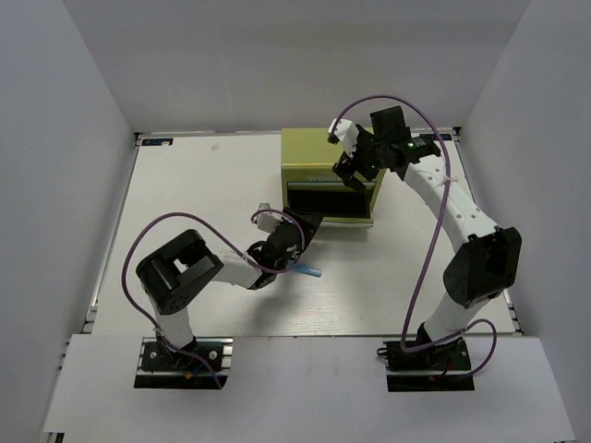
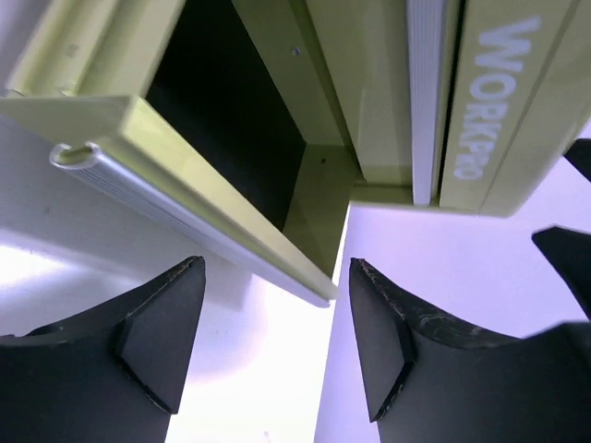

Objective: Sort the stationery into containers
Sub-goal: Open the drawer in the storage box, then pick up the stationery from the center of the board.

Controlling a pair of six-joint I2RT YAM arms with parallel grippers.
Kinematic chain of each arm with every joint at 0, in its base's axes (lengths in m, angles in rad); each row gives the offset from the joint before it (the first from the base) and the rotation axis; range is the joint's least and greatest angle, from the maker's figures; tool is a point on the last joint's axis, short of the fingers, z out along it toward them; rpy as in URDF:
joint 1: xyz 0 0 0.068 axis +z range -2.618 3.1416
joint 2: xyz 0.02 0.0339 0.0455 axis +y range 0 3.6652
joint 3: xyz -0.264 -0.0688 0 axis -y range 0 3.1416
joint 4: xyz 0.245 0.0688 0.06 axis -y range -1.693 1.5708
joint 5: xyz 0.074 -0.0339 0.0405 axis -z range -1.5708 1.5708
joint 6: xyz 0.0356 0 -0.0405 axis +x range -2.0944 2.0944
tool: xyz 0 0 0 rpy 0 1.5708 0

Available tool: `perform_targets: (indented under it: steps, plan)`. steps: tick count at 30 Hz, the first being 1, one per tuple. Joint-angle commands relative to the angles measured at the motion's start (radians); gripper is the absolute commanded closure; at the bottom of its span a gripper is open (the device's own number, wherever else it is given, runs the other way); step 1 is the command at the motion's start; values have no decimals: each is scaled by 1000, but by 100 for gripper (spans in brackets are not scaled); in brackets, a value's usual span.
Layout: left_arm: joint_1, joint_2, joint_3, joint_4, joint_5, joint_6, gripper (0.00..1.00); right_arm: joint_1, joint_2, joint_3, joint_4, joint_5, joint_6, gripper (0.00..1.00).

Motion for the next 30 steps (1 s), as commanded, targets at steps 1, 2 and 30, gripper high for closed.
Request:
perform_targets:
  steps: [1,2,30]
  plan:
    - [-5,-113,22,-130,68,71,25,-3,-124,-41,-18,-37,-20,11]
    - [-14,-133,34,-173,81,106,25,-4,-162,-90,-18,-42,-32,11]
    - [-58,-1387,-221,-1661,37,175,29,348,-239,-664,176,-286,17,39]
